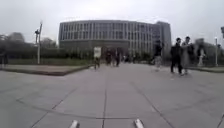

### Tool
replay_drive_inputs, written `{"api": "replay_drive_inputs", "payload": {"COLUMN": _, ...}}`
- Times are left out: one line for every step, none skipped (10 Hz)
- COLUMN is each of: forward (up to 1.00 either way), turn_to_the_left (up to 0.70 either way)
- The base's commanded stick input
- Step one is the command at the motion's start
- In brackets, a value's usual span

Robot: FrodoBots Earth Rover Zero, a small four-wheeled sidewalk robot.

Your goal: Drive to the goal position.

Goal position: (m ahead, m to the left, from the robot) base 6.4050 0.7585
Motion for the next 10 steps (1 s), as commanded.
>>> {"api": "replay_drive_inputs", "payload": {"forward": 0.85, "turn_to_the_left": -0.34}}
{"api": "replay_drive_inputs", "payload": {"forward": 0.85, "turn_to_the_left": -0.34}}
{"api": "replay_drive_inputs", "payload": {"forward": 0.85, "turn_to_the_left": -0.34}}
{"api": "replay_drive_inputs", "payload": {"forward": 0.85, "turn_to_the_left": -0.34}}
{"api": "replay_drive_inputs", "payload": {"forward": 0.85, "turn_to_the_left": -0.34}}
{"api": "replay_drive_inputs", "payload": {"forward": 0.85, "turn_to_the_left": -0.34}}
{"api": "replay_drive_inputs", "payload": {"forward": 0.85, "turn_to_the_left": -0.34}}
{"api": "replay_drive_inputs", "payload": {"forward": 0.85, "turn_to_the_left": -0.34}}
{"api": "replay_drive_inputs", "payload": {"forward": 0.85, "turn_to_the_left": -0.34}}
{"api": "replay_drive_inputs", "payload": {"forward": 0.85, "turn_to_the_left": -0.28}}
